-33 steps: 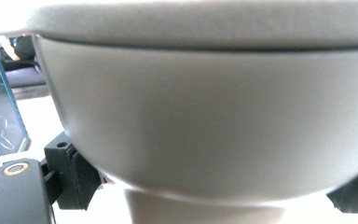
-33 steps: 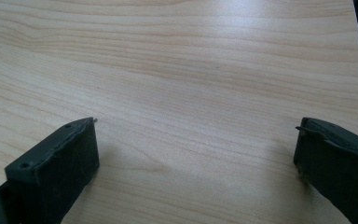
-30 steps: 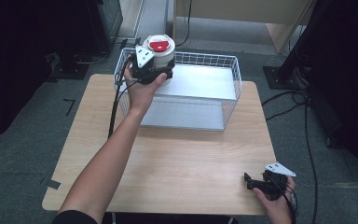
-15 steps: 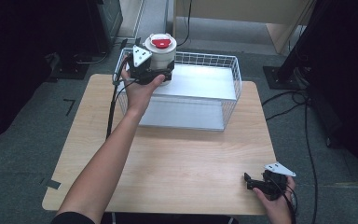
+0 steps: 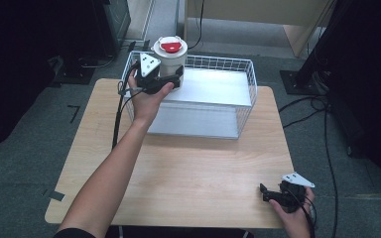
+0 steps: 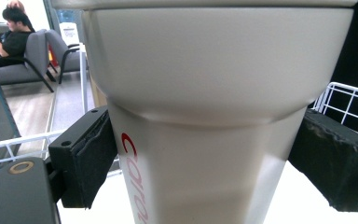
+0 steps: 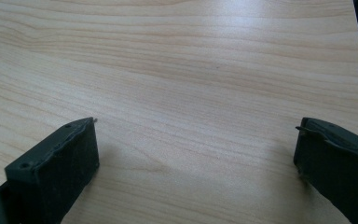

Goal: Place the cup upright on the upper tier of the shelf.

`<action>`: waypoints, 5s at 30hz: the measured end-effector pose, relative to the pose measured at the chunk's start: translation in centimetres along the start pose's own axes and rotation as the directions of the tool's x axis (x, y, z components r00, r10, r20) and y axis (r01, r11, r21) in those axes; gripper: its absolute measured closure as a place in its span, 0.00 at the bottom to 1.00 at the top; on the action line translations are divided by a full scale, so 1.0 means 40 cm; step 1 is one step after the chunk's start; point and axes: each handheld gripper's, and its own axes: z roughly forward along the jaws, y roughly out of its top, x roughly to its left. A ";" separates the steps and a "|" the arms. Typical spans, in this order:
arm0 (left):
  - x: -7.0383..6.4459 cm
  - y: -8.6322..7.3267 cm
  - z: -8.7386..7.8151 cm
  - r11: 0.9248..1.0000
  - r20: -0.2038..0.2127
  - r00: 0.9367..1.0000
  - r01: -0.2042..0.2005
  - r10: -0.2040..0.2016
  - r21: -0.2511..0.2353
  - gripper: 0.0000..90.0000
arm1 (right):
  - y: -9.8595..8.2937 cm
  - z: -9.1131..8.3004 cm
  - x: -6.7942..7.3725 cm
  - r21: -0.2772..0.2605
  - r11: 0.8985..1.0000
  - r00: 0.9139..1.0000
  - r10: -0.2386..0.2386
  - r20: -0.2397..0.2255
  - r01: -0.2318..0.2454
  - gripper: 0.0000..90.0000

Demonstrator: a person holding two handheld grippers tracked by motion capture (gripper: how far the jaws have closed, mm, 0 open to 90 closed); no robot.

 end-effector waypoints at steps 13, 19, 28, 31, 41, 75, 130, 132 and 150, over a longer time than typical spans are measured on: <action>-0.008 -0.019 -0.016 1.000 0.025 0.999 0.020 -0.020 0.018 0.00 | 0.000 0.000 0.000 0.000 1.000 1.000 0.000 0.000 0.000 0.00; -0.013 -0.027 -0.039 1.000 0.024 1.000 0.007 -0.007 0.010 0.00 | 0.000 0.000 0.000 0.000 1.000 1.000 0.000 0.000 0.000 0.00; -0.010 -0.050 -0.084 1.000 0.018 1.000 -0.006 0.006 0.003 0.00 | 0.000 0.000 0.000 0.000 1.000 1.000 0.000 0.000 0.000 0.00; -0.011 -0.061 -0.106 1.000 0.021 1.000 -0.009 0.009 0.001 0.00 | 0.000 0.000 0.000 0.000 1.000 1.000 0.000 0.000 0.000 0.00; -0.016 -0.090 -0.172 1.000 0.025 0.999 -0.023 0.023 -0.008 0.00 | 0.000 0.000 0.000 0.000 1.000 1.000 0.000 0.000 0.000 0.00; 0.033 -0.331 -0.392 0.996 -0.045 0.999 -0.007 0.010 0.084 0.00 | 0.000 0.000 0.000 0.000 1.000 1.000 0.000 0.000 0.000 0.00; 0.236 -0.587 -0.629 0.836 -0.248 0.968 0.158 -0.026 0.526 0.00 | 0.000 0.000 0.001 0.000 1.000 1.000 0.002 0.000 -0.002 0.00; 0.238 -0.589 -0.628 0.817 -0.251 0.968 0.153 -0.011 0.555 0.00 | 0.000 0.000 0.000 0.000 1.000 1.000 0.002 0.000 -0.002 0.00; 0.246 -0.595 -0.626 0.772 -0.253 0.967 0.177 -0.021 0.611 0.00 | 0.000 0.000 0.000 -0.001 1.000 1.000 0.001 0.000 -0.001 0.00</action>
